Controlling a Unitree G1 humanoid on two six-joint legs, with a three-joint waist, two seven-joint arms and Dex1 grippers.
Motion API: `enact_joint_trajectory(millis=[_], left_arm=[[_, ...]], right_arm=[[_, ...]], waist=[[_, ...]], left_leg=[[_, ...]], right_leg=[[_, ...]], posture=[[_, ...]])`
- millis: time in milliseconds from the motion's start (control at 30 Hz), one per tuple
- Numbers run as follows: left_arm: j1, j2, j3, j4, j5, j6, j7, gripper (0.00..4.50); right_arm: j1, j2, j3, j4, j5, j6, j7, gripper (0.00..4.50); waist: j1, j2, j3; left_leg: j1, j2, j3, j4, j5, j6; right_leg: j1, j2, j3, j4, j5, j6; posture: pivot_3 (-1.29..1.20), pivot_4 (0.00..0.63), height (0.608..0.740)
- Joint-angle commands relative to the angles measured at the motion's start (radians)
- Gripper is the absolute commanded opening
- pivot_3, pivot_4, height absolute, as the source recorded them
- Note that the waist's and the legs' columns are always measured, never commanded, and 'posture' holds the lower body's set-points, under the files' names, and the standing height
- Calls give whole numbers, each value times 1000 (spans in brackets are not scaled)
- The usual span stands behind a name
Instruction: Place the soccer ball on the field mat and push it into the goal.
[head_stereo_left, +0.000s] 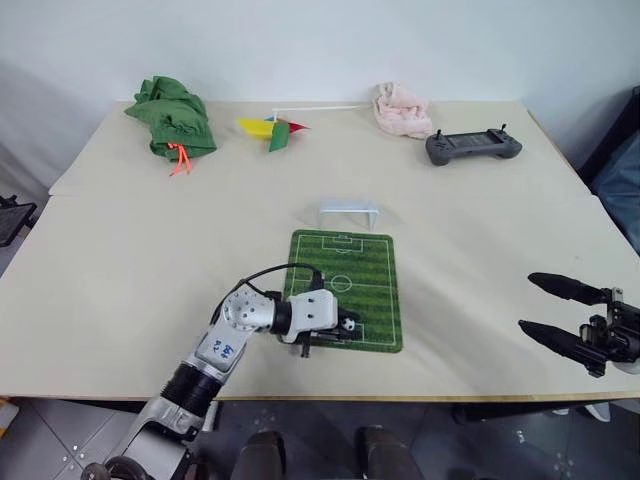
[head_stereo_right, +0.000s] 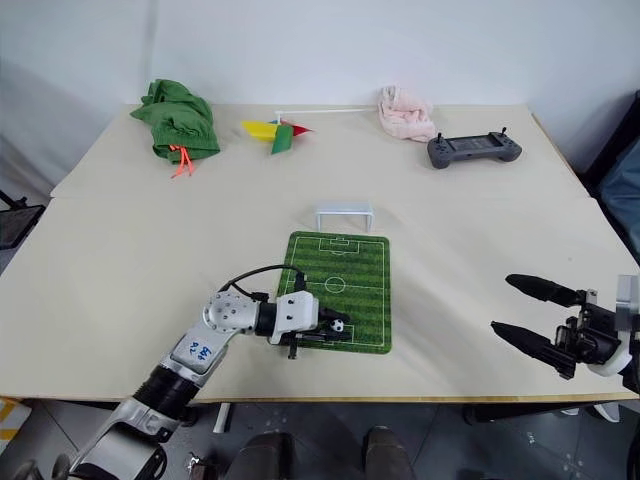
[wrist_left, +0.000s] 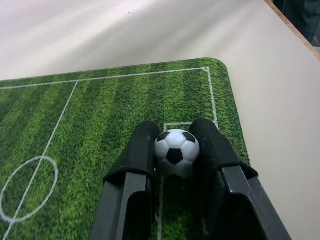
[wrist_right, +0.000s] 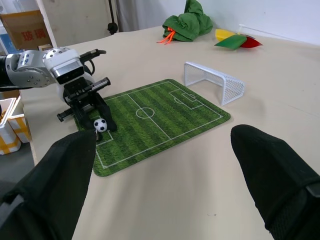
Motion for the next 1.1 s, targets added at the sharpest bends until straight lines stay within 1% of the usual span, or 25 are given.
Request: enact_joint_trajectory(millis=[33, 200, 400, 633, 900, 967, 1033, 1100], left_arm=[[15, 17, 15, -65, -18, 20, 0, 858], [10, 12, 25, -91, -28, 44, 15, 858], [41, 54, 18, -162, -41, 73, -13, 858], [52, 56, 1, -115, -25, 42, -14, 858], [27, 38, -5, -45, -14, -11, -4, 858], [23, 38, -5, -36, -14, -17, -7, 1620], [22, 42, -3, -36, -17, -16, -10, 2126], [22, 43, -1, -39, -20, -16, -11, 2769]], right_arm=[[-2, -24, -40, -10, 3, -5, -3, 4500], [-9, -25, -34, -5, -3, -6, -5, 4500], [-9, -27, -35, -1, -8, -6, -6, 4500], [-10, -23, -33, -1, -14, -9, -11, 4500], [-10, -23, -37, 2, -21, -13, -17, 4500], [-11, -24, -38, 2, -22, -14, -20, 4500], [-11, -26, -39, 3, -24, -15, -21, 4500], [-11, -26, -39, 6, -25, -17, -21, 4500]], waist=[[0, 0, 0], [0, 0, 0], [-1, 0, 0], [1, 0, 0], [1, 0, 0], [1, 0, 0], [1, 0, 0], [0, 0, 0]], left_leg=[[0, 0, 0, 0, 0, 0], [0, 0, 0, 0, 0, 0], [0, 0, 1, 0, -1, 0], [0, 0, 2, 1, -1, 2], [0, 0, 2, 1, -2, 2], [0, 0, 3, 1, -2, 2], [0, 0, 3, 1, -2, 2], [0, 0, 3, 1, -2, 2]], right_leg=[[0, 0, 0, 0, 0, 0], [0, 0, 1, 0, 0, 0], [0, 0, 1, 0, 0, 0], [0, 0, 2, -1, 0, 0], [0, 0, 3, -1, 0, 0], [0, 0, 3, -1, 0, 0], [0, 0, 3, -1, 0, 0], [0, 0, 3, -1, 0, 0]], posture=[[0, 150, 740], [0, 150, 740], [0, 150, 740], [0, 150, 740], [0, 150, 740], [0, 150, 740], [0, 150, 740], [0, 150, 740]])
